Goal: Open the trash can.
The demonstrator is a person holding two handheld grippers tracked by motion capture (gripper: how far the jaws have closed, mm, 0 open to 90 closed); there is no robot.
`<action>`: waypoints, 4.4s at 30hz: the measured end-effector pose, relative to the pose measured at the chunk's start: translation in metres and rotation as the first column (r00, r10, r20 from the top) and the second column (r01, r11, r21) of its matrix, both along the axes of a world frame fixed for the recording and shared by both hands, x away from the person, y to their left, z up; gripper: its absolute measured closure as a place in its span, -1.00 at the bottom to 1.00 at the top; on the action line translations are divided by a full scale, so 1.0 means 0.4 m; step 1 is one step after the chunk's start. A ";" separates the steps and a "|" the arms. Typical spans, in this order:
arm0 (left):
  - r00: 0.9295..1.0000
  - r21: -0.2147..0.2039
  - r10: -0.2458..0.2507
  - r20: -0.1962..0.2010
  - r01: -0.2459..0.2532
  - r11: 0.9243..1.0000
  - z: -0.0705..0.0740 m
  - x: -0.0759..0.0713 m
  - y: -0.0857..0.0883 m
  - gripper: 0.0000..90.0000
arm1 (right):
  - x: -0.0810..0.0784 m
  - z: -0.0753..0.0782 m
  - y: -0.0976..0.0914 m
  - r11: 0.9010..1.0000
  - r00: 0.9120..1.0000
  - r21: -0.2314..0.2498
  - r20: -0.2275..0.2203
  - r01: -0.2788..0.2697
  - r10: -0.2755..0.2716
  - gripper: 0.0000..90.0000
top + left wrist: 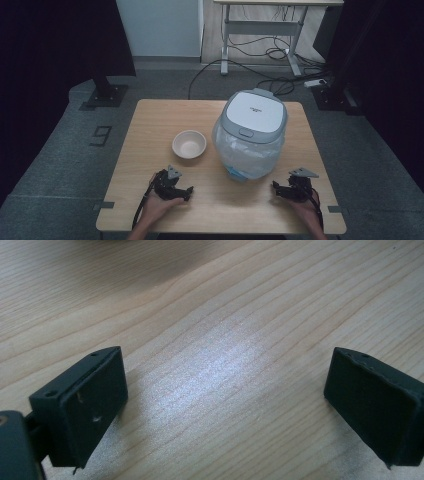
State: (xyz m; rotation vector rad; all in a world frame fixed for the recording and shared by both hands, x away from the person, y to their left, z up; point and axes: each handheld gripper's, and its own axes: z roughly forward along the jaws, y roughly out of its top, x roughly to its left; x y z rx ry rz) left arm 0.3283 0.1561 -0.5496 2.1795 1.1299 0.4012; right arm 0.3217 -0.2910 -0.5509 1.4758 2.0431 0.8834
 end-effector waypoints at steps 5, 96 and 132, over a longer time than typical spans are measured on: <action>1.000 -0.001 -0.005 0.000 0.005 1.000 0.000 0.001 0.001 -0.93 | 0.001 0.000 0.001 1.000 1.000 0.000 0.001 0.006 -0.006 -0.67; 1.000 -0.005 -0.006 0.009 0.006 1.000 0.000 0.006 -0.001 -0.85 | 0.045 0.034 0.263 0.898 0.904 0.120 0.133 -0.423 0.407 0.99; 1.000 -0.005 -0.004 -0.001 0.004 1.000 0.010 0.000 -0.006 -0.67 | 0.053 0.020 0.273 0.903 0.907 0.088 0.072 -0.420 0.414 0.99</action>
